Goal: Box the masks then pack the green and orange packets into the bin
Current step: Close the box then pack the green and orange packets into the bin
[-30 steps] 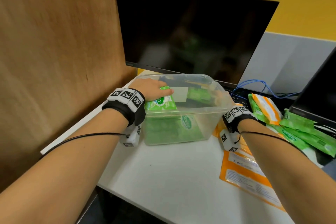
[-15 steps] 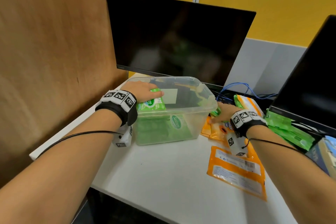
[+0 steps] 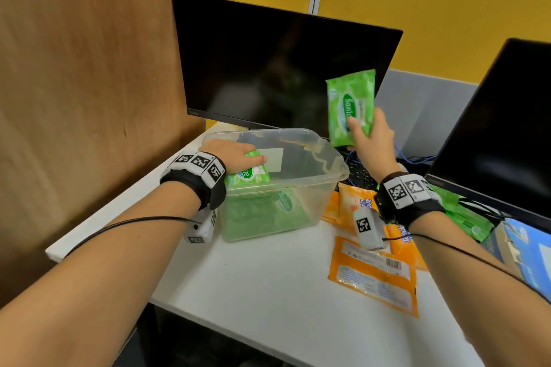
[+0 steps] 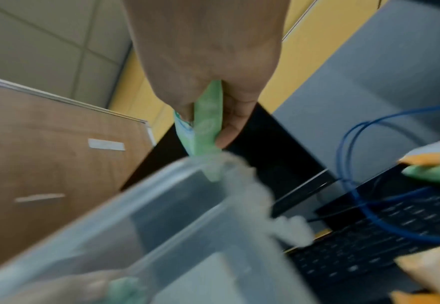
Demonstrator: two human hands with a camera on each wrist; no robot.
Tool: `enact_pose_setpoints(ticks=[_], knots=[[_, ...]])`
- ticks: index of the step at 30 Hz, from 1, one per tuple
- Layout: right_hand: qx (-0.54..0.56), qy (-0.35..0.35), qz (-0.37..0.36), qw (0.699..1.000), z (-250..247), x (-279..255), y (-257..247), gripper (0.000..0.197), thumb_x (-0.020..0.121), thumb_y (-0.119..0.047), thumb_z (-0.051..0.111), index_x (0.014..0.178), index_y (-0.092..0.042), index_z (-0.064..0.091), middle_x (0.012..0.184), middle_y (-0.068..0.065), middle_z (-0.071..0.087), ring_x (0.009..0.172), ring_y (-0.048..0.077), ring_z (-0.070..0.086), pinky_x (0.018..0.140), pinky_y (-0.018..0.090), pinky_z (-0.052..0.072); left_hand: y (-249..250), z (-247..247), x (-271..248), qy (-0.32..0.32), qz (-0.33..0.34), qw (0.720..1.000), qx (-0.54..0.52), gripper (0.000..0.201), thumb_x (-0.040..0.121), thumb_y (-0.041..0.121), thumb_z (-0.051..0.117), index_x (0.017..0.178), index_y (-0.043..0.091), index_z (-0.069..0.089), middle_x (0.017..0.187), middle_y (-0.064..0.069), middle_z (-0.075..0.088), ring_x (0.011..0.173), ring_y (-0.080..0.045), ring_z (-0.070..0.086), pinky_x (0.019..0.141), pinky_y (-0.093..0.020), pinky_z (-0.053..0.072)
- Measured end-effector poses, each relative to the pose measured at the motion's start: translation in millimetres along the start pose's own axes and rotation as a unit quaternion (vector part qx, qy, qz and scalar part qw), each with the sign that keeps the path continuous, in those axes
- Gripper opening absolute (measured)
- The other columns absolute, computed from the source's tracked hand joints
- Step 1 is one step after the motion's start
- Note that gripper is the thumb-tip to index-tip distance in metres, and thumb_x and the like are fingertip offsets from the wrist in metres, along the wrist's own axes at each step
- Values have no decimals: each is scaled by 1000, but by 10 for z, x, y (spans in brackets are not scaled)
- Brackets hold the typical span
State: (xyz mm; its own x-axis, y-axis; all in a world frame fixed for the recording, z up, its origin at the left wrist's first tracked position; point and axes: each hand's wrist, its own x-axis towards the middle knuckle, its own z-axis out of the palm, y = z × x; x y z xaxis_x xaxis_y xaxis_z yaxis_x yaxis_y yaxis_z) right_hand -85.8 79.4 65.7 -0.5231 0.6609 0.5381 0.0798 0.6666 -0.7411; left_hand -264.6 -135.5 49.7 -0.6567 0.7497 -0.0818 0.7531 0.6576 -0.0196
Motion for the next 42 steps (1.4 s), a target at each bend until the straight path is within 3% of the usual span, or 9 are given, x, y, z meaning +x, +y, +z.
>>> enact_pose_setpoints(ticks=[4,10,14,20,31,33,35,38,42], knots=[[-29,-189,44,981,304,-75,-266,39,90,-20,62,123,-12,43,111,2,56,90,15,63,52,21,55,89,-4,-98,-9,-8,1000,-13,69,88,74,21,145,37,32,153,3,35,136,-24,39,107,-40,32],[-295,-377,64,876,712,-172,-231,58,90,-18,60,142,-9,37,140,11,48,126,27,48,99,30,41,169,13,-177,-11,-11,1000,-23,70,88,74,23,147,36,28,155,2,31,139,-24,35,109,-40,29],[-374,-447,32,812,699,-212,-267,46,95,-29,50,139,-18,44,141,1,48,126,26,48,103,39,41,174,18,-157,-8,-13,1000,-19,71,88,74,22,147,35,29,155,4,31,138,-24,36,108,-40,30],[-477,-421,-58,769,606,-303,-189,20,80,-31,65,99,-26,69,84,-3,57,92,27,63,79,30,50,154,55,-134,11,-13,999,-28,68,87,75,21,140,36,38,147,0,44,129,-25,46,103,-42,38],[-524,-433,-127,722,379,-488,-277,32,89,-16,57,120,-16,62,119,7,60,107,28,58,88,36,47,279,33,-91,12,30,999,-31,63,88,72,23,135,36,44,140,2,51,126,-23,48,102,-43,39],[-484,-459,-61,743,414,-445,-305,28,91,-25,55,117,-19,65,120,5,62,109,26,59,84,32,45,334,35,-61,14,41,999,-33,62,88,72,25,135,36,45,140,3,51,126,-21,48,103,-43,39],[-363,-442,11,820,466,-348,-271,29,93,-26,52,118,-18,66,123,4,62,114,23,58,89,31,45,384,44,-33,19,47,998,-31,62,89,71,25,136,36,44,142,4,50,129,-21,46,104,-43,38],[-91,-159,30,983,177,-217,-235,23,93,-22,50,101,-19,71,100,1,70,94,18,64,83,30,49,433,33,8,23,46,998,-27,66,87,74,24,138,37,42,145,4,47,131,-21,44,105,-44,37],[-85,95,181,975,-388,-34,410,24,92,-22,46,97,-11,67,99,12,70,98,29,61,81,30,43,505,22,52,28,54,998,-34,63,88,72,25,135,36,45,141,4,50,127,-21,47,104,-45,39]])
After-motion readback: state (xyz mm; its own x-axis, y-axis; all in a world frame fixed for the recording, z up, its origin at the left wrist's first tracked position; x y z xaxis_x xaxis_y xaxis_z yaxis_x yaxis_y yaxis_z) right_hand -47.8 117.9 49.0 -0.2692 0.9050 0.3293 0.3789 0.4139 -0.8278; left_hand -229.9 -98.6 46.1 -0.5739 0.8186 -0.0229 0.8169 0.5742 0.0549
